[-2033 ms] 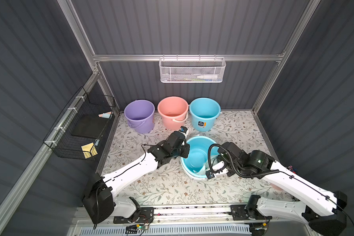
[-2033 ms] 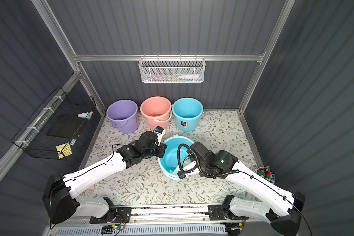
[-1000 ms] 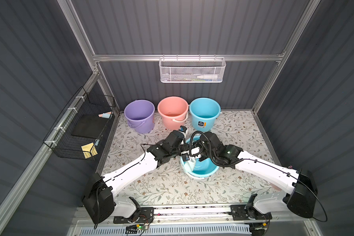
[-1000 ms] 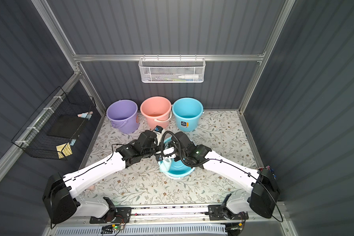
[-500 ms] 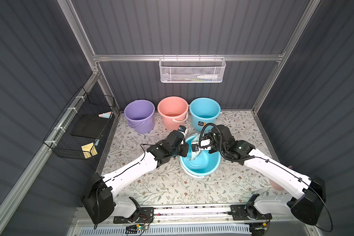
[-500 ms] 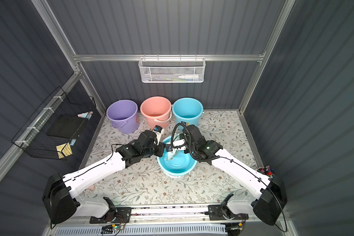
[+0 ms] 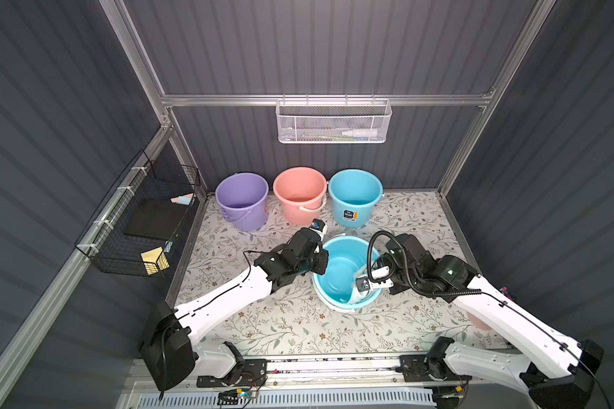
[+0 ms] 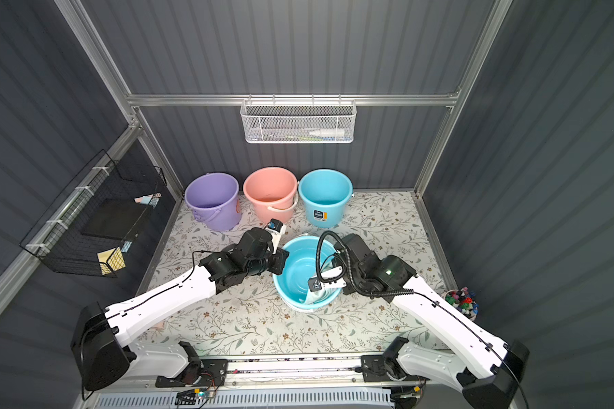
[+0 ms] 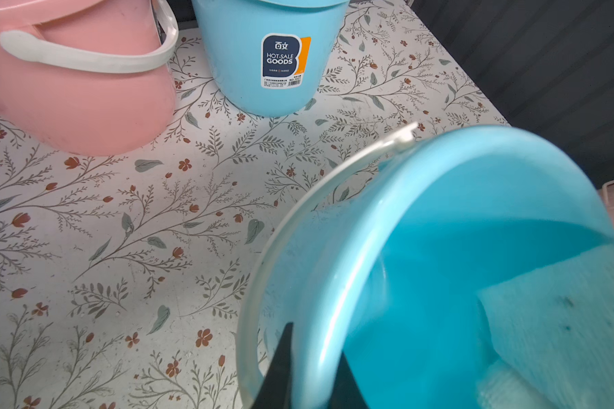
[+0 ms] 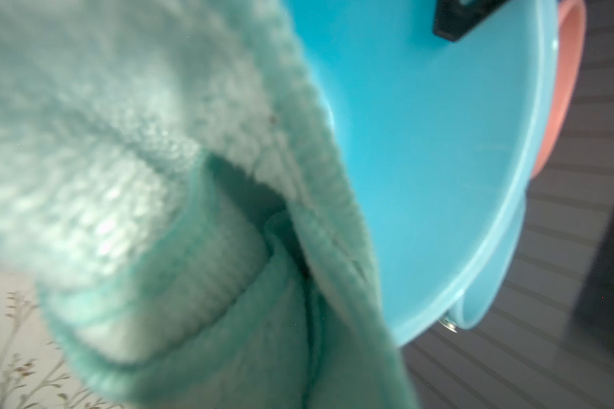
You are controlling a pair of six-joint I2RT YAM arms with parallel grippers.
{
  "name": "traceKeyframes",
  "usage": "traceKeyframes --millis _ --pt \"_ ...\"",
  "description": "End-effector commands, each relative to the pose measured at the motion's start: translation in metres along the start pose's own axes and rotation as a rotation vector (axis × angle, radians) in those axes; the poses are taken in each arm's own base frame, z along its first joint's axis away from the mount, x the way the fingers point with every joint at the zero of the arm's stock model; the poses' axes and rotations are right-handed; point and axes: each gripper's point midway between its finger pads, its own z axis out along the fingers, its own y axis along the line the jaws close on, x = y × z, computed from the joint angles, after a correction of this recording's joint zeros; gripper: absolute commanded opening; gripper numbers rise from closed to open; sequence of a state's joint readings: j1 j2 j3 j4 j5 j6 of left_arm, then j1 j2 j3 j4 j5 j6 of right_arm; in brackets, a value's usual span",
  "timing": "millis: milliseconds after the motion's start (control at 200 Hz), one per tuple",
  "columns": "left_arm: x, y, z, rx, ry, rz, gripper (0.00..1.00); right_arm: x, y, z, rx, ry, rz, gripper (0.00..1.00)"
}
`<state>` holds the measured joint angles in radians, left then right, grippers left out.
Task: Wipe the inside of the bucket with a cloth
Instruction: Wipe the dirt from the inside of the bucket.
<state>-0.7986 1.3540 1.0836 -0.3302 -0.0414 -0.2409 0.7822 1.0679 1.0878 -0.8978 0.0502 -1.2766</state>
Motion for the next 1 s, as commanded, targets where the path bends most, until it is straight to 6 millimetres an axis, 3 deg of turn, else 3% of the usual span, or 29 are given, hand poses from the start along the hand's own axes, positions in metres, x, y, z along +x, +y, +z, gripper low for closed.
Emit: traceKeyframes --millis 0,125,405,455,740,995 --pt "-0.020 -0.007 -0.013 0.031 -0.066 -0.014 0.00 -0.022 0.043 -0.004 -0.201 -0.124 0.070 0.00" --pt "-0.020 -0.008 -0.013 0.037 -0.067 -0.008 0.00 -0.046 0.046 0.001 -0.243 -0.231 0.116 0.00" --pt "-0.020 -0.013 -0.010 0.061 -0.061 -0.002 0.00 -0.108 -0.001 0.023 -0.120 -0.456 0.125 0.00" --pt "-0.021 -0.014 -0.009 0.065 -0.062 0.000 0.00 -0.114 -0.012 0.037 -0.099 -0.446 0.120 0.00" --pt "-0.016 -0.018 -0.008 0.085 -0.034 0.021 0.00 -0.109 -0.087 0.055 0.191 -0.311 0.083 0.00" --pt "-0.011 -0.019 -0.008 0.100 -0.021 0.027 0.00 -0.080 -0.125 0.062 0.318 -0.209 0.004 0.00"
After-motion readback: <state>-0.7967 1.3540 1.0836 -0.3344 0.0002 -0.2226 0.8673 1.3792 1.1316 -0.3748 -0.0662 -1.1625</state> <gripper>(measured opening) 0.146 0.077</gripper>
